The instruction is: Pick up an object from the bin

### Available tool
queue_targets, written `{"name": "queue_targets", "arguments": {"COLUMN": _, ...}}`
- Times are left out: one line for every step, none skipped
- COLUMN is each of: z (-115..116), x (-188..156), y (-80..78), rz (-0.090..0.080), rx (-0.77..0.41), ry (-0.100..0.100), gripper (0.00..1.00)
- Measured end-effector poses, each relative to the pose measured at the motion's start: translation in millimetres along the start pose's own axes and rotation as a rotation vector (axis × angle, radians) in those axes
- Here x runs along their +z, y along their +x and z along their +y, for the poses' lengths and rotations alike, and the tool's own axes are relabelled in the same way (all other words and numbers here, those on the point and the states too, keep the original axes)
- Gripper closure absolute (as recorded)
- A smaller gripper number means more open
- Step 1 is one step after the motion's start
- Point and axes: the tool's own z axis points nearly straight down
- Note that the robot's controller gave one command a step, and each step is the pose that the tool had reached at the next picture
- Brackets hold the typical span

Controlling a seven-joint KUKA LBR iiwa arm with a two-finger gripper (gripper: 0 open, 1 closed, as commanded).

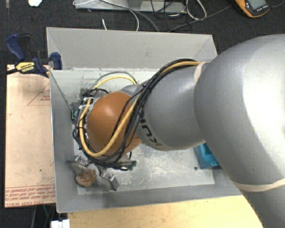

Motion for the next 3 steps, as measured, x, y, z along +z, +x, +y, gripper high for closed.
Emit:
{"name": "queue_targets", "arguments": {"z": 7.4, "x": 6.1, "y": -1.6, "rz": -0.007, "rx": 0.095, "ry": -0.008, "gripper": 1.00}}
{"name": "queue_targets", "arguments": {"z": 8.2, "x": 4.8, "y": -0.8, "rz": -0.006, "rx": 0.120, "ry": -0.008, "gripper": 1.00}}
{"name": "queue_targets", "arguments": {"z": 9.0, "x": -6.9, "y": -0.2, "rz": -0.005, "rx": 0.124, "ry": -0.010, "gripper": 1.00}}
